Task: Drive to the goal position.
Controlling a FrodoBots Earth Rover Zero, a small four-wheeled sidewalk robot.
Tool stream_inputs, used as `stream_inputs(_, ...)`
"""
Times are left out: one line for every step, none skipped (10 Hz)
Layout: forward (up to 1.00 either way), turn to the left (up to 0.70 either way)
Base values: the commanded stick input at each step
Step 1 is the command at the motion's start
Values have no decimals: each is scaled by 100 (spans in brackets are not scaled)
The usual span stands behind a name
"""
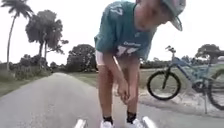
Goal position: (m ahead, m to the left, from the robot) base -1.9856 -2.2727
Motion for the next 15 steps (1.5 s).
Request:
stream_inputs(0, -70)
stream_inputs(0, -70)
stream_inputs(0, -70)
stream_inputs(0, -70)
stream_inputs(0, -70)
stream_inputs(0, -70)
stream_inputs(0, -70)
stream_inputs(0, -70)
stream_inputs(0, -70)
stream_inputs(0, -70)
stream_inputs(0, -70)
stream_inputs(0, -70)
stream_inputs(0, -70)
stream_inputs(0, -70)
stream_inputs(0, -70)
